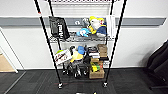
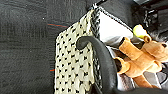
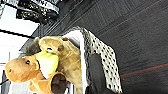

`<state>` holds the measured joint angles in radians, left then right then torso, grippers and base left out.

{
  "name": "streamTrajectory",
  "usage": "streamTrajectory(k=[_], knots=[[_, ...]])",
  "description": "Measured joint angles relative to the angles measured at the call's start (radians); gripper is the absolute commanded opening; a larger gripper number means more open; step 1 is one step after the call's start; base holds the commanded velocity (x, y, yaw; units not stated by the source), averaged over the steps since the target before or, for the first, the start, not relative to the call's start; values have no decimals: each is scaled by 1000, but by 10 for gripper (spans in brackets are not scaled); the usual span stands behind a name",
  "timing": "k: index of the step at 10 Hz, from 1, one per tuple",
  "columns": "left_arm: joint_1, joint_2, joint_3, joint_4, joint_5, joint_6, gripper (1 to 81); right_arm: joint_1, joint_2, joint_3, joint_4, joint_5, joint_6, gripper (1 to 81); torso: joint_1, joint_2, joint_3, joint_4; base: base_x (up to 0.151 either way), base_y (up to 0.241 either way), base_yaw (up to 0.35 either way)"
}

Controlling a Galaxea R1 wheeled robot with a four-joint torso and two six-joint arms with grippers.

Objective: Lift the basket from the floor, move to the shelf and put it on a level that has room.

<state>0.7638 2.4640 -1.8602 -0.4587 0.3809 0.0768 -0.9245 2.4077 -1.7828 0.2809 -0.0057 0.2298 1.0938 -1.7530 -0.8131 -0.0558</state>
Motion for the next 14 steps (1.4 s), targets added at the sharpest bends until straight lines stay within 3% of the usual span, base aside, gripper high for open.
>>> streamTrajectory(k=[3,6,12,14], knots=[[76,-44,66,-3,-83,0,10,47,0,17,0,-25,12,10,-62,98,6,0,0,0,0],[104,-82,153,-5,-162,0,10,105,-6,21,0,-110,18,10,-124,194,11,0,0,0,0],[82,-144,215,-6,-160,-1,10,67,-65,125,0,-99,23,10,-244,377,188,0,0,0,0],[83,-167,245,-6,-149,0,10,24,-84,156,0,-66,25,10,-284,435,212,0,0,0,0]])
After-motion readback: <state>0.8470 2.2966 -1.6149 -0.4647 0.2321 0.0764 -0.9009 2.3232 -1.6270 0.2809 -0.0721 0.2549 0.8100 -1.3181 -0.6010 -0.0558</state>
